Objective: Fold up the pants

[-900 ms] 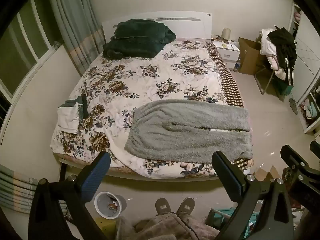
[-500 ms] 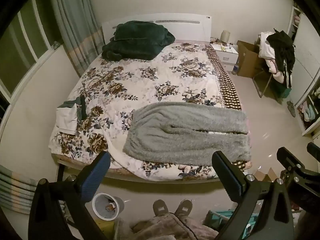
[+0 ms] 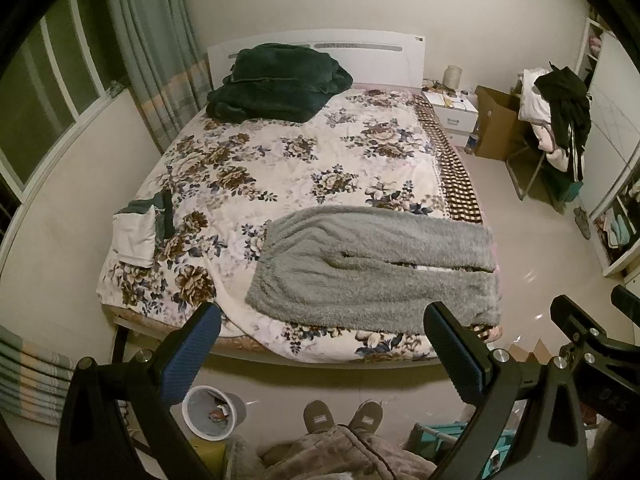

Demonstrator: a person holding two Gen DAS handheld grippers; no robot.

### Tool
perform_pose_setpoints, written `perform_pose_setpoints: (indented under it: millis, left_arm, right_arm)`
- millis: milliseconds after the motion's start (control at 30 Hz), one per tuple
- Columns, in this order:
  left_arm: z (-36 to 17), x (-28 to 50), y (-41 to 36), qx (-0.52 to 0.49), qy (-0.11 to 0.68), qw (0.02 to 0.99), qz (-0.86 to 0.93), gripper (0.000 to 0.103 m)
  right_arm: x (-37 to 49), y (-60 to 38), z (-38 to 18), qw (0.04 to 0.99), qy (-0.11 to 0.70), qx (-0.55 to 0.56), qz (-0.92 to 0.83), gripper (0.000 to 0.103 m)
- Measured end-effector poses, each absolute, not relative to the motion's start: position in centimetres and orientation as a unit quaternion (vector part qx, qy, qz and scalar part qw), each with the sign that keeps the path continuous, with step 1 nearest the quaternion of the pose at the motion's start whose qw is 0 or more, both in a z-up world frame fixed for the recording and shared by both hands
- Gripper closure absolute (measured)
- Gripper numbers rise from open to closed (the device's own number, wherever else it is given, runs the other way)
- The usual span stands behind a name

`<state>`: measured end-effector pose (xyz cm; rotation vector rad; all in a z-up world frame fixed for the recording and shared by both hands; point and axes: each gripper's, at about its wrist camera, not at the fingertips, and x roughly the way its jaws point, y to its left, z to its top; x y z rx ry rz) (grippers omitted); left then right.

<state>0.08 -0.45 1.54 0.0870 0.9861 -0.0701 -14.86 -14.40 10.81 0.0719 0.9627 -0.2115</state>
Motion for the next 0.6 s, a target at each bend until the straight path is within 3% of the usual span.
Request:
perform_pose_setpoints:
  millis: [600]
  left_arm:
    - [1.83,0.06,-0.48,0.038,0.470,0.881,-0.035,0.000]
  right_arm:
    - [-15.33,-14.15,10.92,0.880,0.462,0.037,-0.100,0.000]
